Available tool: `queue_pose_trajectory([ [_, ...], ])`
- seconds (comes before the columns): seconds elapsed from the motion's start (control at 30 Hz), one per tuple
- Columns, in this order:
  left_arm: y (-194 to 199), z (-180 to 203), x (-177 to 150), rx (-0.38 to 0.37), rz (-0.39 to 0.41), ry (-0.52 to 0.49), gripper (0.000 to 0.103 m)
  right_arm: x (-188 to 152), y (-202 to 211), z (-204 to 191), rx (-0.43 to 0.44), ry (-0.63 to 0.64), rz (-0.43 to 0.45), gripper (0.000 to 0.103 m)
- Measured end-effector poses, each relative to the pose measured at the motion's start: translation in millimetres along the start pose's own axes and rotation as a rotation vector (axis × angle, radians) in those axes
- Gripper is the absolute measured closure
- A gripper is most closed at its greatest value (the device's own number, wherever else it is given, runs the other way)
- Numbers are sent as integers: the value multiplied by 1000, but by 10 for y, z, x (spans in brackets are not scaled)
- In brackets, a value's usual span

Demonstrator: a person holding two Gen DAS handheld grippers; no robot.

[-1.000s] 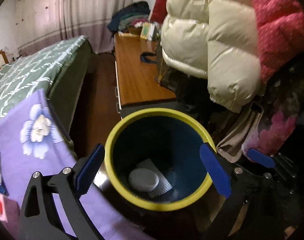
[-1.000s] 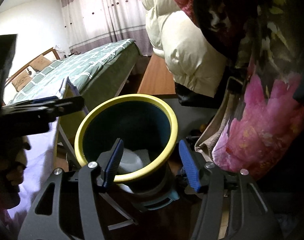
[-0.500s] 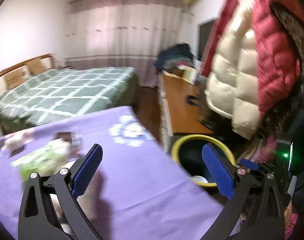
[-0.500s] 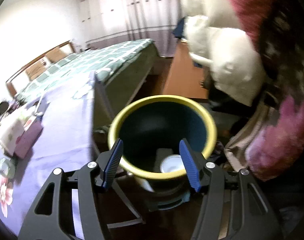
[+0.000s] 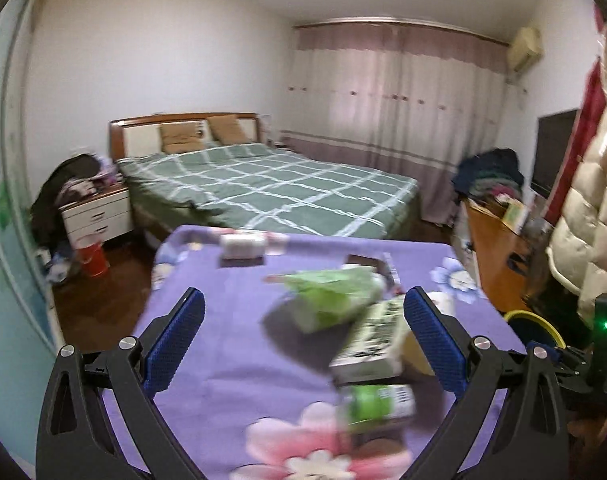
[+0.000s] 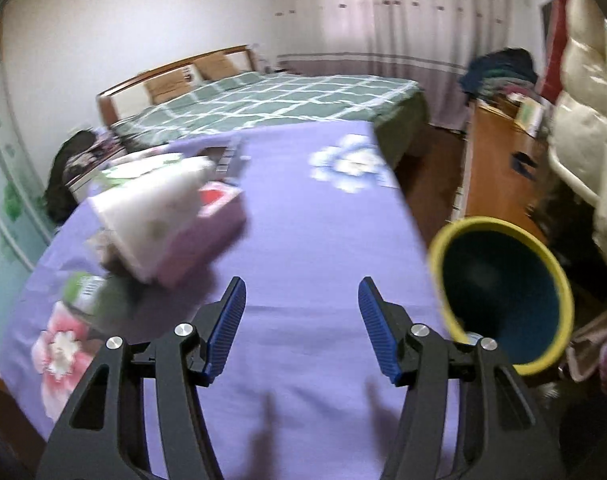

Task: Collect trash
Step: 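Grasp the white paper cup with the right gripper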

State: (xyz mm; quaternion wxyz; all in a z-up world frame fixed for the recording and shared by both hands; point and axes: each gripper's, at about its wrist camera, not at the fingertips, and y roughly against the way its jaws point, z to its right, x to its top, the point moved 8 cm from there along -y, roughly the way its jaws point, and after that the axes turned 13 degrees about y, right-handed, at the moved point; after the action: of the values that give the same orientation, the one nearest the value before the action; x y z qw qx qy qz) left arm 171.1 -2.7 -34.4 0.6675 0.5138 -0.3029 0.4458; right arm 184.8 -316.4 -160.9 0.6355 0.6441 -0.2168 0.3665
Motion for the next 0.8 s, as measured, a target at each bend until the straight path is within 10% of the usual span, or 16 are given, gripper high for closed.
queue_pose_trajectory([
  [0.47, -15, -346, -102, 22, -4, 29, 5, 394, -209, -935, 63, 125, 43, 47],
  [0.8, -102, -321, -180, 15, -32, 29, 5, 368, -298, -873, 30, 115, 34, 84],
])
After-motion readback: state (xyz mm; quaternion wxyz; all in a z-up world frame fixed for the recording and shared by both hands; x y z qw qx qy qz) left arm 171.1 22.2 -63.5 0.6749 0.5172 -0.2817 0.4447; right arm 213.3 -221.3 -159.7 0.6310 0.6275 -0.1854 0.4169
